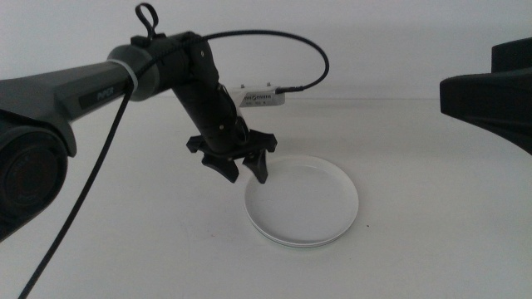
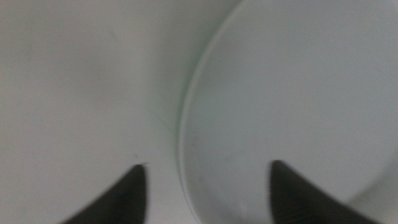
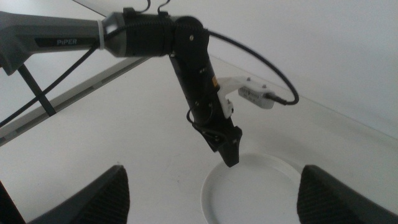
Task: Stack the three bowls on top of each other.
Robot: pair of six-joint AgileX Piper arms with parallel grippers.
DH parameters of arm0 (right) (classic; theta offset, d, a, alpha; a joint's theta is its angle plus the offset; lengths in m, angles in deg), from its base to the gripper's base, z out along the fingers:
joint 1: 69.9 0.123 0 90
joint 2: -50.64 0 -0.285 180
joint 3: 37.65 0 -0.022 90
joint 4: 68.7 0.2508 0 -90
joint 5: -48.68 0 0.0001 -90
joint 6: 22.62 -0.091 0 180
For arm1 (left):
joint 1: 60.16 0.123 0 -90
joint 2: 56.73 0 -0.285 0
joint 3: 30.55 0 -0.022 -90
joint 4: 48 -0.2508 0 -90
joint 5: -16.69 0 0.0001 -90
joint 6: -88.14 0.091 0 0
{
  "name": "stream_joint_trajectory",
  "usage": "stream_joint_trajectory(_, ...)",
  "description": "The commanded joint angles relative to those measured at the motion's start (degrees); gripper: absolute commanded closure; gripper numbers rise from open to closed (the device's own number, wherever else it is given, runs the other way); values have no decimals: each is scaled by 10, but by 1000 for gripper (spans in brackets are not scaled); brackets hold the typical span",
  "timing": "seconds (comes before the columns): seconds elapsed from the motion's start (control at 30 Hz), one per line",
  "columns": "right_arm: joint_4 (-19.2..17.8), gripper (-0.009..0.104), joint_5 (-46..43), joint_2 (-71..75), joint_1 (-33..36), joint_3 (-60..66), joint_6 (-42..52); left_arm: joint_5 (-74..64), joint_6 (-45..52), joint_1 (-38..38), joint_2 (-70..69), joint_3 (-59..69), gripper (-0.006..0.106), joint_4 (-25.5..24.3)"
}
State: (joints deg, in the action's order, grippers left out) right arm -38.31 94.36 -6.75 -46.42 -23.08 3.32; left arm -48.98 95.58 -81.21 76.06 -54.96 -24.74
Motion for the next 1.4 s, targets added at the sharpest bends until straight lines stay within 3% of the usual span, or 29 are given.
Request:
stream_joint_trajectory(0.0,2,2,-6,1,2,3,7,-40,0,-1,-3,-30,29,0)
stream_joint_trajectory(0.13,2,2,-6,1,2,3,7,-43,-2,2,-10,-99,7,-14)
stream_joint_trajectory(0.23,2,2,-6,1,2,3,7,-43,-63,20,-46,-116,7,-49)
stream_joint_trajectory(0.4,2,2,-6,1,2,3,7,-43,-62,79,-162,-96,7,-79)
stream_joint_trajectory(0.57,2,2,-6,1,2,3,7,-15,-54,175,-343,43,7,-93)
stream_joint_trajectory(0.67,2,2,-6,1,2,3,7,82,-53,238,-473,188,7,-79)
stream_joint_trajectory(0.83,2,2,-6,1,2,3,7,155,52,285,-592,325,7,18)
stream_joint_trajectory(1.2,-3,2,-29,1,2,3,3,163,66,283,-602,347,7,43)
stream_joint_trajectory(1.27,-7,2,-40,1,1,3,-69,170,91,266,-602,347,7,56)
stream_joint_trajectory(1.37,-65,2,-74,0,-10,3,-136,171,91,219,-614,351,7,35)
